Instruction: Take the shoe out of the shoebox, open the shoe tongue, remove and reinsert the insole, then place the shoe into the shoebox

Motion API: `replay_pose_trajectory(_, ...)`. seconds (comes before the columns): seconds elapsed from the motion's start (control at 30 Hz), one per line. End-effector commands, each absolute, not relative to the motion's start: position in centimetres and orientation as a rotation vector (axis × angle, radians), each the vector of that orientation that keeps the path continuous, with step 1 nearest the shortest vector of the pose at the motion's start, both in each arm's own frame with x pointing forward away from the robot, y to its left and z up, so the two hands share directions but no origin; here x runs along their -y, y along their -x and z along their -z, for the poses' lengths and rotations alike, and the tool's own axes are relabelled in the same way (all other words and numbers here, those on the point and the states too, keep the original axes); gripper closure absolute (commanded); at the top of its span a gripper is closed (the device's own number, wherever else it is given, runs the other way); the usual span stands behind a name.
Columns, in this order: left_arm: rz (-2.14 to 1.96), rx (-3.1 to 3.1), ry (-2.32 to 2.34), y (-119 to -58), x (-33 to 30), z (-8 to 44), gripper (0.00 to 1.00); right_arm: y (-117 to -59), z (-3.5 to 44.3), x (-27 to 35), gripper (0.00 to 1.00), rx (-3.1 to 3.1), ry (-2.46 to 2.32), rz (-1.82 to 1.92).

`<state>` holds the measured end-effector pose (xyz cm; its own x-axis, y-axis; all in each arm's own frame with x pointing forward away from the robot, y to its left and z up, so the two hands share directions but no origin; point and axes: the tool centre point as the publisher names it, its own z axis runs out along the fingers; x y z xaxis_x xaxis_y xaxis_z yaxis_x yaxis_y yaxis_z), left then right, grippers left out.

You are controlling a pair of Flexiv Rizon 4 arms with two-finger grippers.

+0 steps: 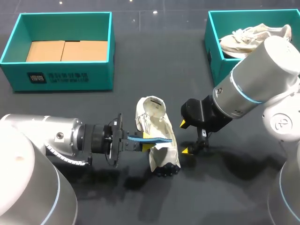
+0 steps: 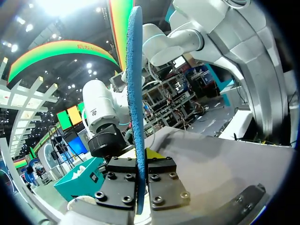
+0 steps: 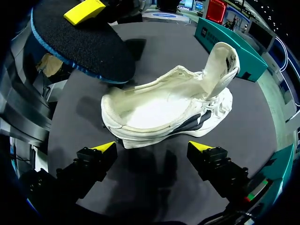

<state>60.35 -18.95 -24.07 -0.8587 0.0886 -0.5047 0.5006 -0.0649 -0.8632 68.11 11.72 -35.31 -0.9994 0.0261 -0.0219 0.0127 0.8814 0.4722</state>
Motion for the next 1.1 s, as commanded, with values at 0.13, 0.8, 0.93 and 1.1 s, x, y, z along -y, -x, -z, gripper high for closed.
replay_pose_trajectory(0.13,1.997,-1.921,-0.642,-60.9,20.8,24.5,1.00,-68.1,35.5,-11.8,0.00,-3.018,-0.032,-0.758)
replay_pose_trajectory(0.8,2.020,-1.977,-0.523,-62.6,22.9,26.6,1.00,-68.1,35.5,-11.8,0.00,-3.018,-0.032,-0.758)
replay_pose_trajectory(0.93,2.015,-1.981,-0.504,-63.0,22.9,27.0,1.00,-68.1,35.5,-11.8,0.00,-3.018,-0.032,-0.758)
replay_pose_trajectory(1.1,2.009,-1.997,-0.471,-63.4,23.0,27.8,1.00,-68.1,35.5,-11.8,0.00,-3.018,-0.032,-0.758)
